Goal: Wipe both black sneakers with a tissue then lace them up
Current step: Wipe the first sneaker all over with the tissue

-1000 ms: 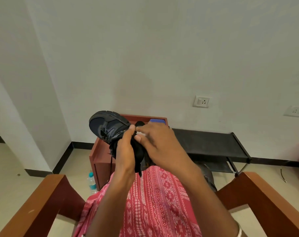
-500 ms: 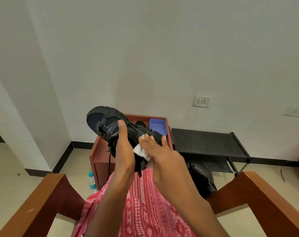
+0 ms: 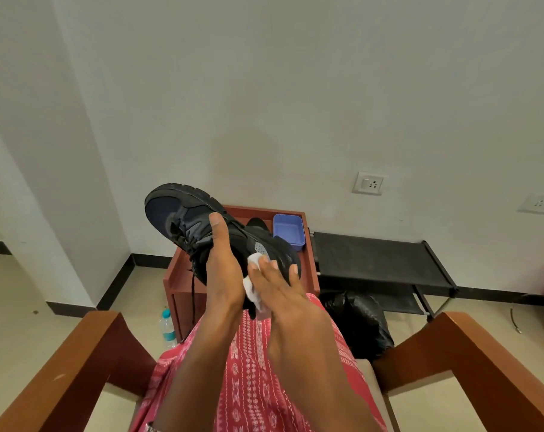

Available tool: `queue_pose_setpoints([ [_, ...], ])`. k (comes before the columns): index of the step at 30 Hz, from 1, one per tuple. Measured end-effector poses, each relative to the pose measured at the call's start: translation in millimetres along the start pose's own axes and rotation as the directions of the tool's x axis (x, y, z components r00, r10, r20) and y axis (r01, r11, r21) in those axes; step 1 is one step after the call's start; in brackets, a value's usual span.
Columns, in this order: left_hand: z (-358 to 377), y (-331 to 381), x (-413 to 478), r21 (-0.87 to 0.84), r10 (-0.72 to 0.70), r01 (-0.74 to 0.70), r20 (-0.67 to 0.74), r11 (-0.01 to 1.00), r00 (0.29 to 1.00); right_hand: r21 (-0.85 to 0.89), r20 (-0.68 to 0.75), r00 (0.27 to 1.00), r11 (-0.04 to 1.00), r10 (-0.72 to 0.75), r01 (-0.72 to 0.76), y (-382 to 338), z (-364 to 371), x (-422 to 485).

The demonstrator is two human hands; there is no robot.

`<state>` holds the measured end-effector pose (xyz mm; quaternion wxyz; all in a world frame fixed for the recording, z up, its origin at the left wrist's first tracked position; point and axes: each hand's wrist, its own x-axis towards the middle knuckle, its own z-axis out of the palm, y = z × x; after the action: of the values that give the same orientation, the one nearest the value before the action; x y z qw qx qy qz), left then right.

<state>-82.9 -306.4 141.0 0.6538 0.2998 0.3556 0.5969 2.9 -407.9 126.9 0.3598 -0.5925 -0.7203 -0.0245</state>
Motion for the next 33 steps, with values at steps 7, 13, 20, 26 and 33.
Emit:
queue_pose_setpoints([
  [7, 3, -3, -5, 0.149, -0.022, 0.011, 0.075, 0.989, 0.997, 0.06, 0.034, 0.998, 0.997, 0.056, -0.058, 5, -6, 47],
  [13, -2, 2, -2, 0.061, -0.027, 0.024, 0.063, 0.998, 0.998, 0.011, 0.021, 1.0, 1.0, 0.006, -0.007, -7, 7, 4],
  [20, 0, -2, -1, 0.196, -0.01, -0.006, 0.08, 0.981, 0.997, -0.009, 0.004, 1.0, 1.0, 0.016, -0.016, 6, 3, 33],
  [26, 8, -3, -7, 0.243, 0.105, -0.113, 0.043, 0.963, 0.994, -0.043, -0.046, 0.998, 0.998, 0.048, -0.05, 25, 3, 57],
  [33, 7, 0, -8, 0.238, 0.086, -0.08, -0.013, 0.968, 0.996, -0.19, -0.159, 0.986, 0.982, -0.047, 0.017, 41, 10, 12],
])
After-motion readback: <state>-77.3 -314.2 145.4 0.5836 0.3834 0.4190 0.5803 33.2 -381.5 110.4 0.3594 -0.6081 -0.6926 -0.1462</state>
